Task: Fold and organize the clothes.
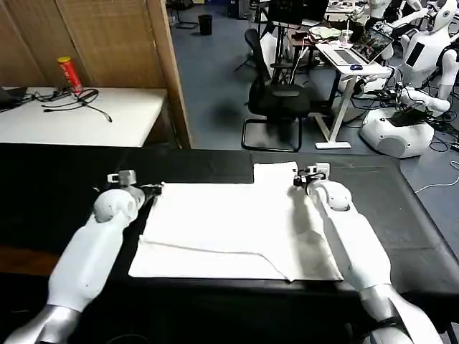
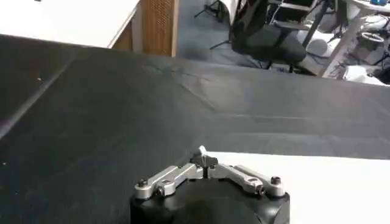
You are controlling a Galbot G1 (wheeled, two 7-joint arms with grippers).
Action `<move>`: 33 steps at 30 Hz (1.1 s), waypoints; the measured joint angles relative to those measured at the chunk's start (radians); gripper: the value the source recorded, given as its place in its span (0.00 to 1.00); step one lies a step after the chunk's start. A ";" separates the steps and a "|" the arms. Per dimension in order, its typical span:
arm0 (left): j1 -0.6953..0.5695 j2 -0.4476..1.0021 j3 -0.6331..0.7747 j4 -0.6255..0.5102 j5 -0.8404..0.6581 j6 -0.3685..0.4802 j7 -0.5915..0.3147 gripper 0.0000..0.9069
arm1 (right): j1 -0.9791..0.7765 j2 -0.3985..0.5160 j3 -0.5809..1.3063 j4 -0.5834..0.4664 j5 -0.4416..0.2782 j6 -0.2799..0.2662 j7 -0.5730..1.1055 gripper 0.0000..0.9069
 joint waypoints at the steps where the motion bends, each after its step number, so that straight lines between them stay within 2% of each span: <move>1: 0.002 0.004 -0.002 -0.005 0.002 -0.002 -0.001 0.01 | -0.006 -0.005 0.000 0.013 -0.007 0.015 -0.009 0.00; 4: 0.011 0.018 -0.010 -0.035 -0.002 -0.007 -0.007 0.01 | -0.033 -0.025 0.009 0.065 -0.011 0.029 -0.012 0.00; 7: 0.030 0.042 -0.026 -0.092 -0.017 0.001 -0.013 0.01 | -0.066 -0.047 0.017 0.130 -0.008 0.019 -0.012 0.00; 12: 0.097 0.094 -0.056 -0.238 -0.053 0.003 -0.019 0.01 | -0.144 -0.106 0.027 0.275 0.012 -0.024 0.016 0.00; 20: 0.291 0.184 -0.126 -0.443 -0.061 0.001 -0.016 0.01 | -0.281 -0.200 0.050 0.479 0.027 -0.098 0.056 0.00; 33: 0.521 0.241 -0.218 -0.652 -0.039 0.000 -0.022 0.01 | -0.514 -0.314 0.116 0.750 0.060 -0.241 0.086 0.00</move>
